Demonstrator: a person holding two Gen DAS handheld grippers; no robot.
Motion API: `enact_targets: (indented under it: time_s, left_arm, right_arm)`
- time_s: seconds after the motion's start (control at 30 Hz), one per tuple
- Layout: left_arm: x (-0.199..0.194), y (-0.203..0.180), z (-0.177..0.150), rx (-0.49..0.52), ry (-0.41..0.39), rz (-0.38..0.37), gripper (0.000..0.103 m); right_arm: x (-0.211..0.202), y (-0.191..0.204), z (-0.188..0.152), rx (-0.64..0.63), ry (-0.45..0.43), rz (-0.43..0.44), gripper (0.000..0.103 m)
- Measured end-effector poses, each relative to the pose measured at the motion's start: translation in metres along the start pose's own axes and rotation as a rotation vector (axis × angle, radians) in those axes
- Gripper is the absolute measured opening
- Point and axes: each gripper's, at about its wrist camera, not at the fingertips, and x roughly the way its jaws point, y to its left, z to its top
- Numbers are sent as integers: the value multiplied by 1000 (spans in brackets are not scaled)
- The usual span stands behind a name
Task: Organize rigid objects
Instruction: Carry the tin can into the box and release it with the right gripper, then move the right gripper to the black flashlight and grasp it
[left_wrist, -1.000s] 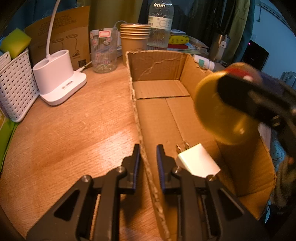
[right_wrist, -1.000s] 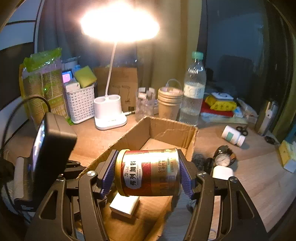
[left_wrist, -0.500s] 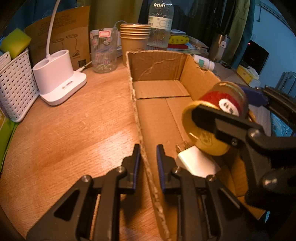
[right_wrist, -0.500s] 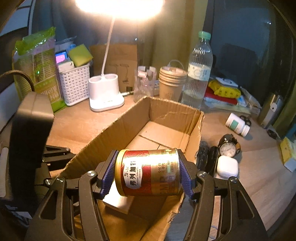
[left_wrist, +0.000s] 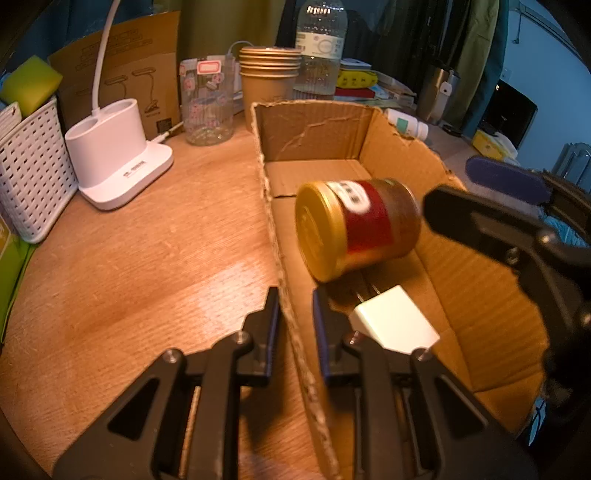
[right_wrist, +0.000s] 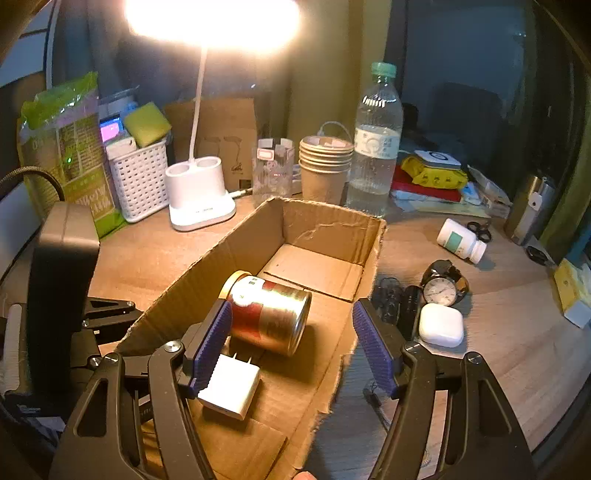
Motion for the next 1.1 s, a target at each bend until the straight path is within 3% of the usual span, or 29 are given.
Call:
enact_targets:
  time_s: [0.47,0.77,1.1]
  left_arm:
    - [0,0,0,0,0,0,19]
    - [0,0,0,1,0,0,19]
    - [0,0,0,1,0,0,19]
  right_arm:
    - [-32,-47,-3,106,-79,-88,71]
    - [-23,-84,-16,191,-58,-159,71]
    - [7,-98,-33,227,6,-176,71]
